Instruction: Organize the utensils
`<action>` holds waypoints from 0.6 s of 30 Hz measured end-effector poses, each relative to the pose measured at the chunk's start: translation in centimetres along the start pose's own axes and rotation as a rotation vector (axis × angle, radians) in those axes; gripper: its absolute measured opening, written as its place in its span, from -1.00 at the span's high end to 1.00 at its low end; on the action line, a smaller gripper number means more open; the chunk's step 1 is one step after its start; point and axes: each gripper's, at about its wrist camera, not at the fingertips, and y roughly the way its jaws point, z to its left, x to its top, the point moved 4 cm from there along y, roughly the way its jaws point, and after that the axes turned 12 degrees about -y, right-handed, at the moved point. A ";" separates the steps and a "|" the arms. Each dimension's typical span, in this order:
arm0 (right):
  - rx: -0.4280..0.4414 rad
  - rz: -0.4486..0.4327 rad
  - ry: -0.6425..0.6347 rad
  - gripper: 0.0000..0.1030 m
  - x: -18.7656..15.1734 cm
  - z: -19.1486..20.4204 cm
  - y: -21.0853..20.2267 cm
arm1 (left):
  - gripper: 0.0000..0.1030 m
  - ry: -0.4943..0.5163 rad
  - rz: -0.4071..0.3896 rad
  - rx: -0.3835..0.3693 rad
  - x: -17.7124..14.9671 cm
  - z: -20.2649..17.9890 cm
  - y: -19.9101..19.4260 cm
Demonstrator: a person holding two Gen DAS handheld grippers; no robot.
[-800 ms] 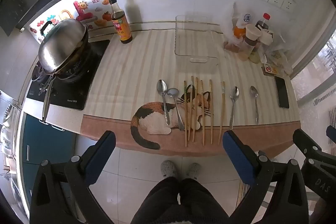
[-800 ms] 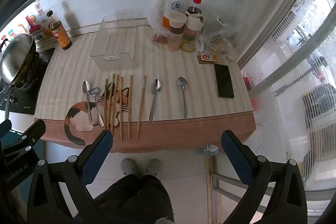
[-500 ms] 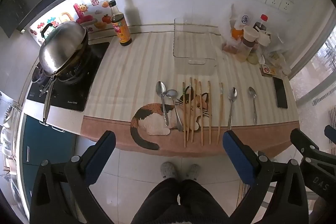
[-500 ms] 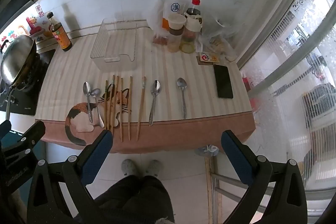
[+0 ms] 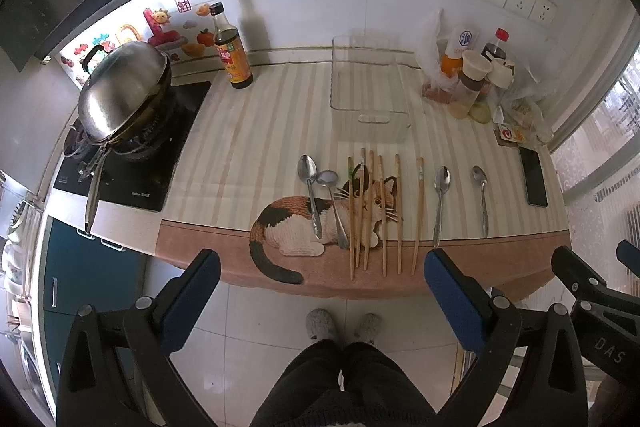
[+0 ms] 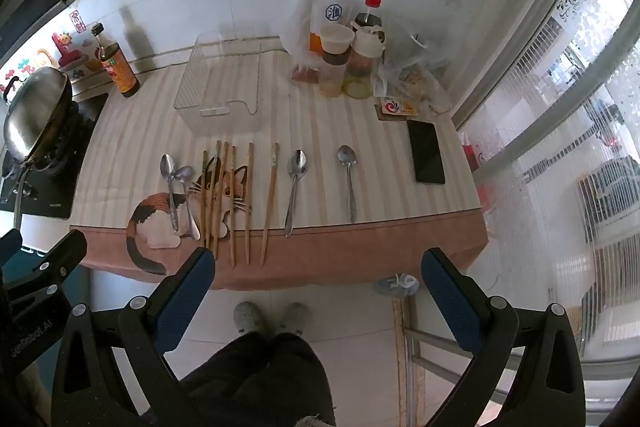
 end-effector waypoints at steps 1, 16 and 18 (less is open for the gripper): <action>0.001 0.000 0.001 -1.00 -0.2 0.1 -0.2 | -1.00 0.001 0.000 0.000 0.0 0.0 0.1; 0.011 -0.002 0.015 -1.00 -0.6 0.7 -0.6 | -1.00 0.001 -0.018 0.005 0.1 0.5 -0.6; 0.013 -0.004 0.020 -1.00 -0.5 0.6 -0.6 | -1.00 0.001 -0.019 0.005 0.2 0.5 -0.7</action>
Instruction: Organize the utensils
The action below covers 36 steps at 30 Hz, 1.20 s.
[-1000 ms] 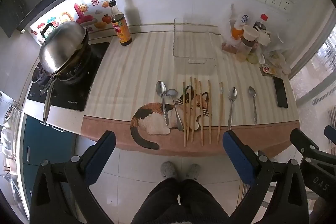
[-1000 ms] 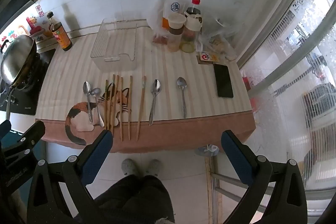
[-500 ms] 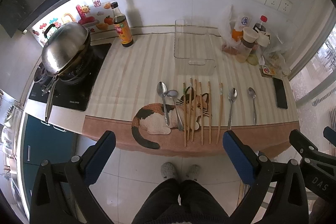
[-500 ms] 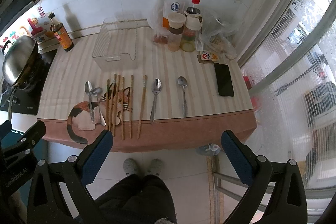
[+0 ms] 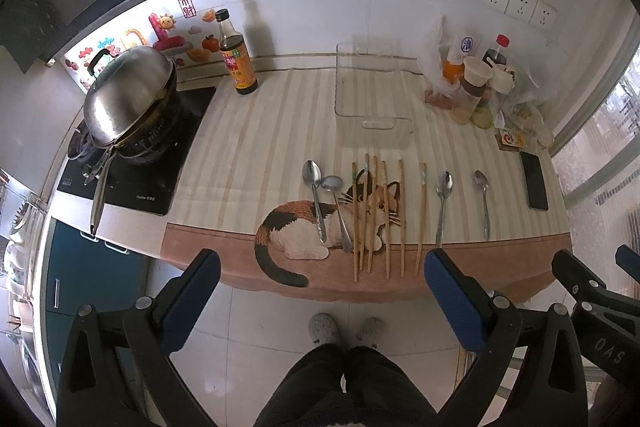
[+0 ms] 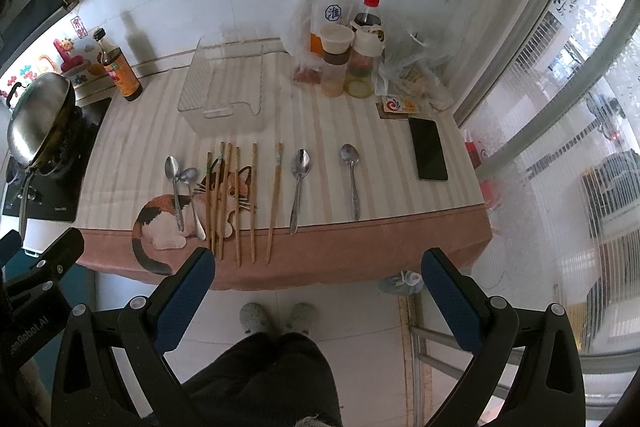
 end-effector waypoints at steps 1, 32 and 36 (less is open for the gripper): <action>-0.001 -0.001 0.000 -1.00 0.0 0.0 0.0 | -1.00 0.000 0.001 0.000 0.0 -0.1 0.0; -0.001 -0.024 0.003 -1.00 0.2 -0.5 -1.1 | -1.00 0.002 -0.014 -0.003 -0.1 -0.6 -0.7; -0.002 -0.028 0.002 -1.00 0.3 -0.6 -1.3 | -1.00 0.002 -0.016 -0.003 -0.1 -0.7 -0.7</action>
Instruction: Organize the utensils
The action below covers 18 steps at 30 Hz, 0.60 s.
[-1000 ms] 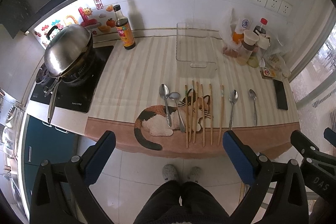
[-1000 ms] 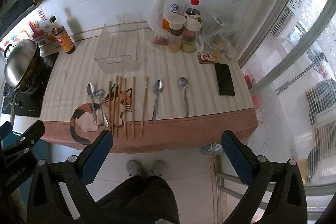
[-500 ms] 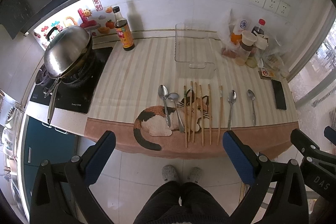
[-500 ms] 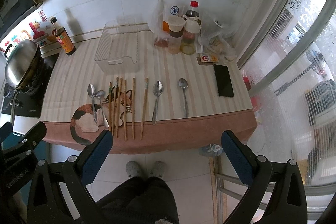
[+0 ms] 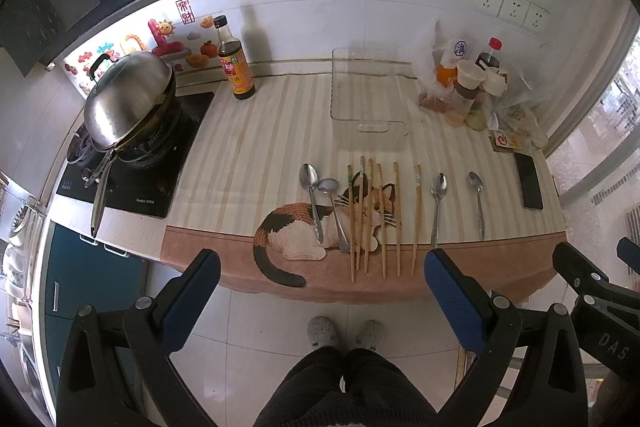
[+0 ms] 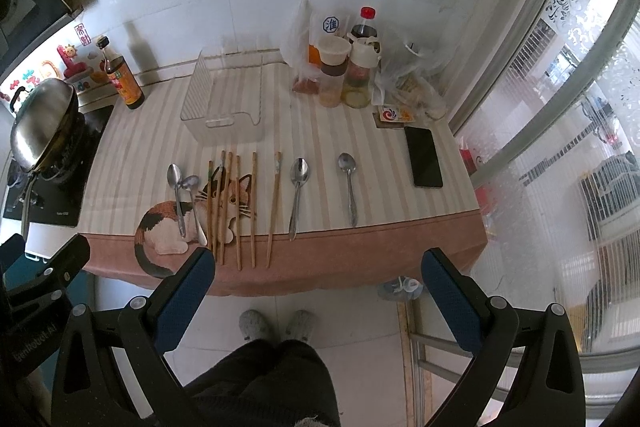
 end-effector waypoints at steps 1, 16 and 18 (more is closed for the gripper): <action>0.000 -0.001 0.000 -1.00 0.1 -0.1 -0.1 | -1.00 0.000 0.000 -0.001 0.0 -0.2 0.0; -0.002 -0.007 0.003 -1.00 0.1 0.0 -0.2 | -1.00 0.007 -0.013 0.004 0.2 -0.6 -0.1; 0.000 -0.005 0.013 -1.00 0.5 -0.1 0.0 | -1.00 0.011 -0.035 0.021 1.1 -0.9 0.5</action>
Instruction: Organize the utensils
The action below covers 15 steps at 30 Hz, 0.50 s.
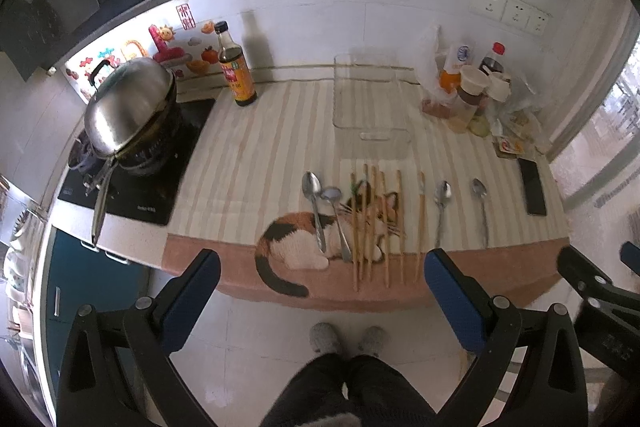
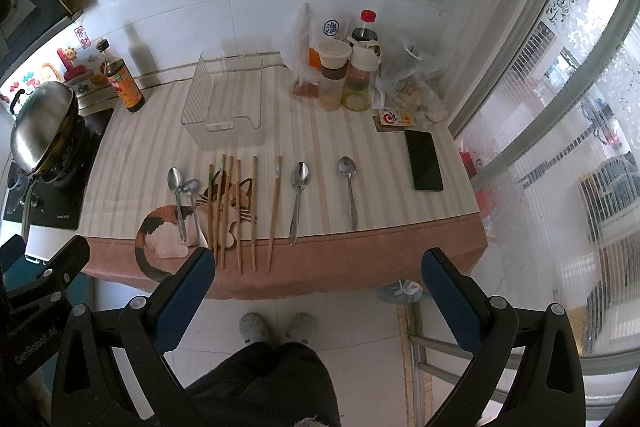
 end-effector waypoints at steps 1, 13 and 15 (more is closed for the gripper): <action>0.001 -0.004 0.008 -1.00 0.2 -0.1 0.2 | -1.00 0.000 -0.009 0.008 0.4 0.0 0.4; 0.112 0.078 0.071 -0.35 1.8 2.4 14.2 | -0.98 0.006 0.117 0.113 1.8 1.1 16.1; 0.142 0.116 0.073 -0.07 1.9 3.3 17.8 | -0.84 -0.002 0.193 0.097 1.1 0.9 19.3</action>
